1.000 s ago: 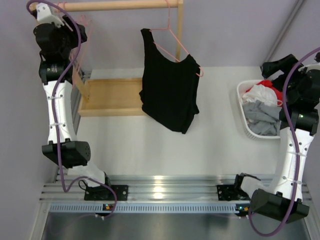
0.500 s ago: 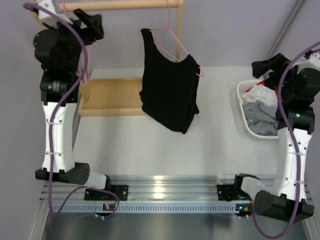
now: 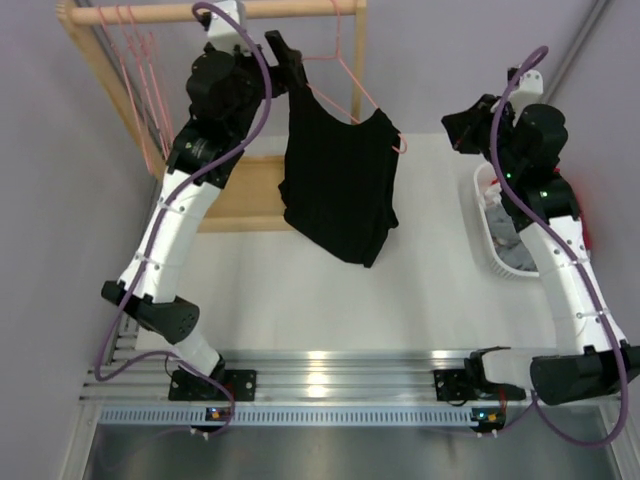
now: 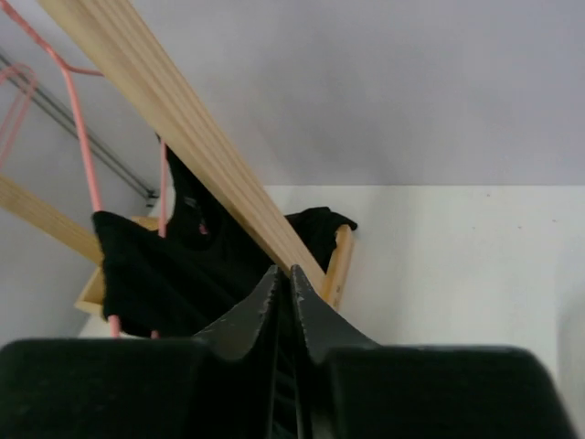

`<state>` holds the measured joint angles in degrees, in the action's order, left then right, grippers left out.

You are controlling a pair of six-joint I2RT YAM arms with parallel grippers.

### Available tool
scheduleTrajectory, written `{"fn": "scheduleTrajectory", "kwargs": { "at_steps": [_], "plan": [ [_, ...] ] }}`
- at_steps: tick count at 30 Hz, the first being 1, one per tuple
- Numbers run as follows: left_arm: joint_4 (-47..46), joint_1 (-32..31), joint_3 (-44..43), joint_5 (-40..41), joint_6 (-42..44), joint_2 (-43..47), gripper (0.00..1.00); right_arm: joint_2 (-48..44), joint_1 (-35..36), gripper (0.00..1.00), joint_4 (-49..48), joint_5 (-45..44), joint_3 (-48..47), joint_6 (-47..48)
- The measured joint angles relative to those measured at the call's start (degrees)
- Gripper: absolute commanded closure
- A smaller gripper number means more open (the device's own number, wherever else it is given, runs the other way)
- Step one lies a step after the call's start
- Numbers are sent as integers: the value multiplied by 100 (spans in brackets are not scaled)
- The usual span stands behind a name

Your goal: Remove the tank top from the hanger

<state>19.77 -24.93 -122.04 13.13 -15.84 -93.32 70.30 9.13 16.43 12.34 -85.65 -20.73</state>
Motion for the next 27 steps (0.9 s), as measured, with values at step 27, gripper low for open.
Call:
{"fn": "scheduleTrajectory", "kwargs": {
  "at_steps": [27],
  "plan": [
    [-138,-708,-562,168,50,-1008,3,1388,2000,100,-675,-1381,-341,372]
  ]
}}
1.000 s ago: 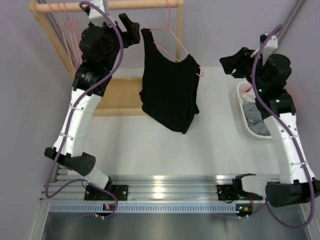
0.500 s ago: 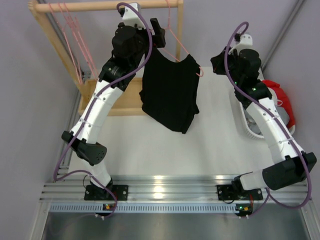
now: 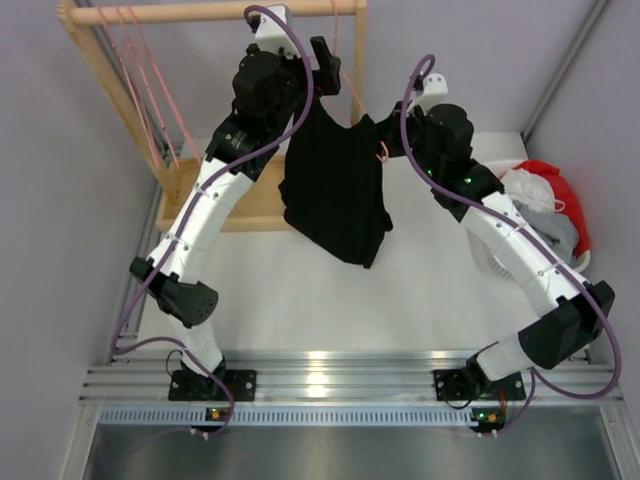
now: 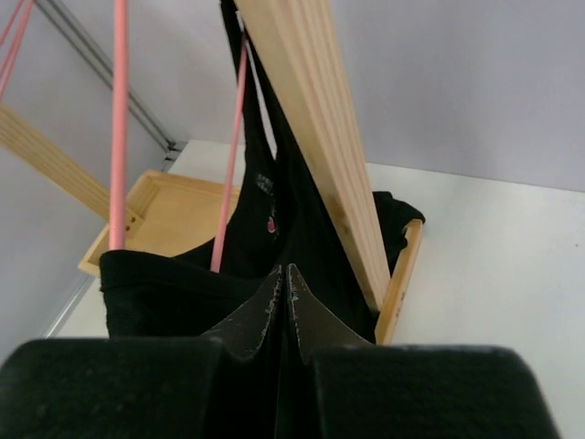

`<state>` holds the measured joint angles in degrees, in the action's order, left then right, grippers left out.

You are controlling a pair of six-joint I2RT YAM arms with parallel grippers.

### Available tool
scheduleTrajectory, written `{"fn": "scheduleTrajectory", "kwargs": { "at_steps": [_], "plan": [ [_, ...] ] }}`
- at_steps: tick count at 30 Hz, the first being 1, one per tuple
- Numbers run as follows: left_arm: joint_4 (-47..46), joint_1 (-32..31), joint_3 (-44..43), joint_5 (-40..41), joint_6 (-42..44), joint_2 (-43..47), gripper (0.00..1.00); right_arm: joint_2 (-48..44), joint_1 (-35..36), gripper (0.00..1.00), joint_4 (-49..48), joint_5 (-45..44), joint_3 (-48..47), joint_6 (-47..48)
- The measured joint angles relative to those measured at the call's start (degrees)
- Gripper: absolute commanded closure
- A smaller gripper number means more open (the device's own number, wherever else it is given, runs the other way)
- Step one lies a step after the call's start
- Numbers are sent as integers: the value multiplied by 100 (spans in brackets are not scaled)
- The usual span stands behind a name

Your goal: Remove the tank top from the hanger

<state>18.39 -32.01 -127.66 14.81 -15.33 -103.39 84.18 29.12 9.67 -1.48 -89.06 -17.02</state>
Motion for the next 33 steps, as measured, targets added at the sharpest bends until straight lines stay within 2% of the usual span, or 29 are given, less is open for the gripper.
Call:
{"fn": "scheduleTrajectory", "kwargs": {
  "at_steps": [9,17,22,23,26,27,33],
  "plan": [
    [-35,-50,-275,-35,26,-404,4,63,385,100,-131,-20,-4,-9],
    [-94,-149,-382,273,337,-647,25,291,734,100,-168,-11,-109,-13],
    [-254,-323,-385,715,739,-741,28,302,787,100,-173,-7,-109,-17],
    [-297,-376,-385,785,820,-754,31,302,791,100,-173,0,-109,-17],
    [-374,-476,-385,938,986,-769,48,302,817,100,-175,2,-109,-24],
    [-404,-505,-385,1008,1023,-769,57,302,826,100,-175,4,-109,-31],
    [-732,-518,-280,1333,1213,-737,78,302,835,100,-175,-44,-107,-37]
  ]
}}
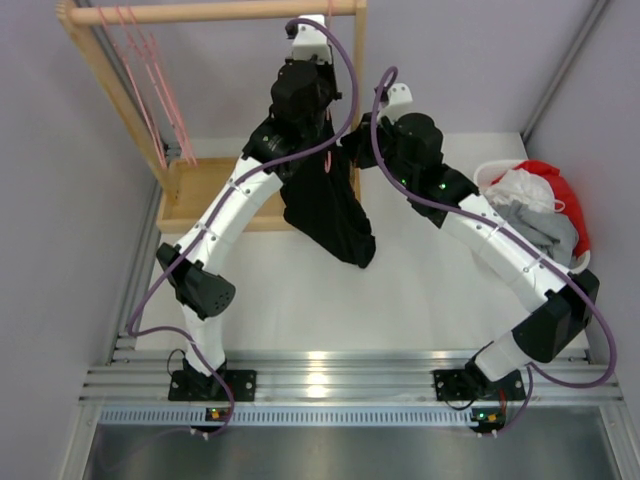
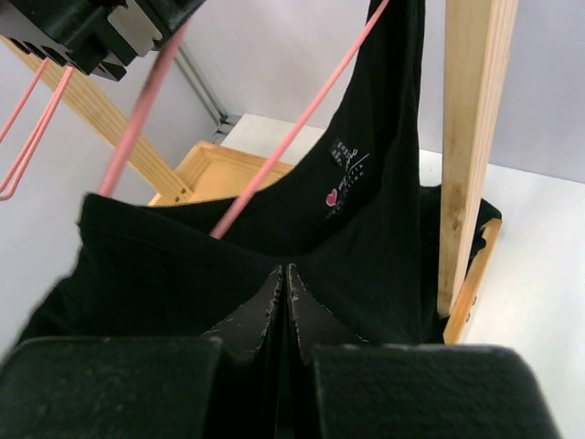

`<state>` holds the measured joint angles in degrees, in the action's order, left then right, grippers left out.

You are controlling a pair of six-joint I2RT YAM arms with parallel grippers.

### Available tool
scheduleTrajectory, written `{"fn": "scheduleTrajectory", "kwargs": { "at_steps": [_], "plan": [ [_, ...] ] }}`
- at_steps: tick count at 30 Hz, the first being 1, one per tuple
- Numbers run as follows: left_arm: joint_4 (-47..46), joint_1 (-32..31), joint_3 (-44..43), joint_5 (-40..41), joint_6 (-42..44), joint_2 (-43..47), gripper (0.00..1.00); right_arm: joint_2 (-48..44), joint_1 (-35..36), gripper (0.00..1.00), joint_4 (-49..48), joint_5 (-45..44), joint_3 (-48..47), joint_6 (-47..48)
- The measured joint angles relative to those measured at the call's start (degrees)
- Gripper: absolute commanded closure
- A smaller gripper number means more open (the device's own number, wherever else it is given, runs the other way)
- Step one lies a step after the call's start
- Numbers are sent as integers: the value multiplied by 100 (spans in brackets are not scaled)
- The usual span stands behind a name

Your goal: Remove the tank top from the hanger

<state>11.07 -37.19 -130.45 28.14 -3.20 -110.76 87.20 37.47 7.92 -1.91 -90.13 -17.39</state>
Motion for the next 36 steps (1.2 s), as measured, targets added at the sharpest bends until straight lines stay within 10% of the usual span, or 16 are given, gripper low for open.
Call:
{"fn": "scheduleTrajectory", "kwargs": {
  "at_steps": [3,23,27,31,36],
  "plan": [
    [-131,0,90,133,94,24,99,-13,0,100,0,-68,9,13],
    [-417,2,125,422,1069,205,100,-2026,2,84,-160,-997,992,376],
    [-426,2,223,275,1060,573,100,-2122,-4,64,-164,-1117,1174,455],
    [-518,2,734,170,1012,1270,100,-2131,-13,15,-131,-1137,1338,507],
    [-713,2,1497,125,815,2181,100,-2157,-15,2,-114,-1132,1375,584]
  ]
}}
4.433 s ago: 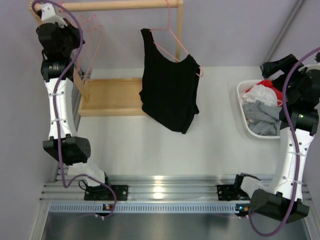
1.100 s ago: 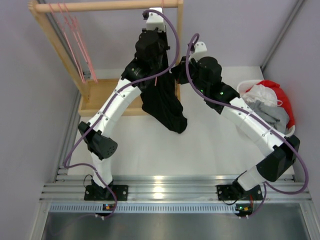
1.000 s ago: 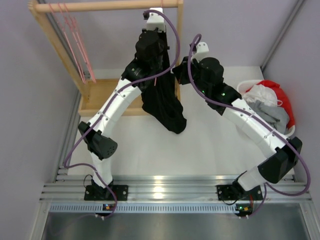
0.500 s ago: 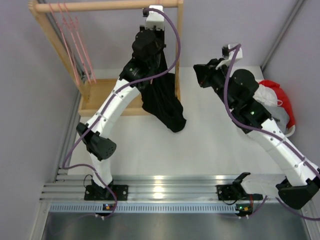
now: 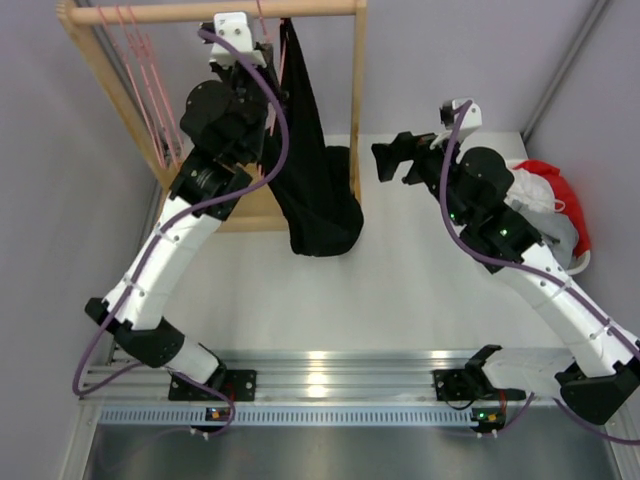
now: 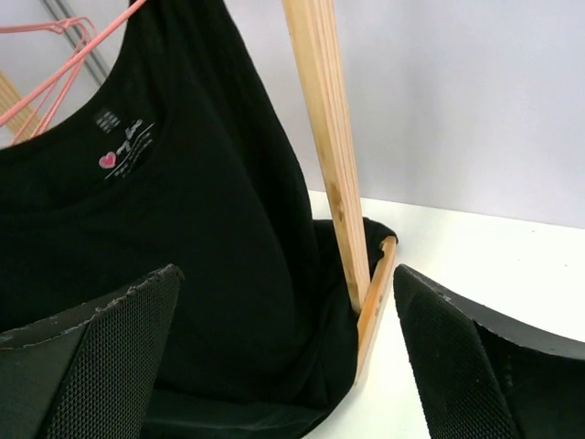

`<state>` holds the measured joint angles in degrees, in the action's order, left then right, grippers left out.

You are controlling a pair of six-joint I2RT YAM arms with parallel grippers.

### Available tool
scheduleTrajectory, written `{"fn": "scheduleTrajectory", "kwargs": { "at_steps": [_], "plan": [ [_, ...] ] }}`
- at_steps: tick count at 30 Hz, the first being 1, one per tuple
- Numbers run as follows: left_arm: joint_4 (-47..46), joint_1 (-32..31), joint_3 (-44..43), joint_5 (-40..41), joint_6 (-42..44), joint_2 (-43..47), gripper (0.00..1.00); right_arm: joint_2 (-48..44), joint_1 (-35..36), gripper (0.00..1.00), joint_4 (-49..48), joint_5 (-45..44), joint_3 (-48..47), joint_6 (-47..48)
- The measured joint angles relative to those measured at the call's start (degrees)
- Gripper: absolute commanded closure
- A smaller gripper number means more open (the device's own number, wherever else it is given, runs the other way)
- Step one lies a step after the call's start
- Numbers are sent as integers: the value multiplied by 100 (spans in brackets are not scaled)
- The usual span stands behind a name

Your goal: Remove the tank top from the hanger

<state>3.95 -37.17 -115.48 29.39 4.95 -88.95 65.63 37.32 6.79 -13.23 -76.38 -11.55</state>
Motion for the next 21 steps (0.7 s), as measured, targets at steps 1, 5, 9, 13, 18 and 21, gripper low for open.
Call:
{"fn": "scheduleTrajectory", "kwargs": {
  "at_steps": [1,5,9,13,18,21],
  "plan": [
    [-90,0,254,-9,-76,214,100,-17,0,1,2,24,2,0],
    [-129,15,1268,-149,-372,1014,100,-96,0,1,2,267,22,17],
    [31,22,2192,-413,-793,1808,100,-101,-2,1,0,885,24,96],
    [476,26,2651,-944,-1152,2559,100,-63,-4,1,-37,1528,22,136],
    [1113,31,2811,-1692,-1539,3493,100,13,-7,1,-293,2295,142,125],
    [1412,31,2811,-2157,-1744,3967,100,11,-7,1,-649,2876,400,94]
  ]
}}
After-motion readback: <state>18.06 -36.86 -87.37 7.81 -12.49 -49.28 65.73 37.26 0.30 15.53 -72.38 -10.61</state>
